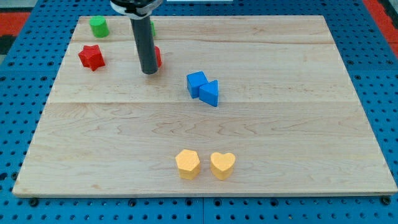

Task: Push the red circle towards the red star

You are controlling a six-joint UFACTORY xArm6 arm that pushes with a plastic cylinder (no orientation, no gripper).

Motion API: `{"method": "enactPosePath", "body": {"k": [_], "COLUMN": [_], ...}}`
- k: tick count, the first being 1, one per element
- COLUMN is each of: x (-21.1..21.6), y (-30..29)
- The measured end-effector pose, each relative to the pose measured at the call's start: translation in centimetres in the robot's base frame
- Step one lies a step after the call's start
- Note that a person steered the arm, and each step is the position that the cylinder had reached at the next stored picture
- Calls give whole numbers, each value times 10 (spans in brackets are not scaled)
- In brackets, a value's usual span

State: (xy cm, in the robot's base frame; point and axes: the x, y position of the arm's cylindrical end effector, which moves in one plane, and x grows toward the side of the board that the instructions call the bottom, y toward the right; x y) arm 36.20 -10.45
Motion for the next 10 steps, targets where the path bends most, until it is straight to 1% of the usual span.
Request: {"method": "enactPosePath", "body": {"k": [1,2,3,4,5,6,7,8,9,10], "x": [2,-12,-23,-22,-18,-26,-63,-61,-45,-48], "y": [38,71,32,-2,12,29,17,-19,-16,2]}}
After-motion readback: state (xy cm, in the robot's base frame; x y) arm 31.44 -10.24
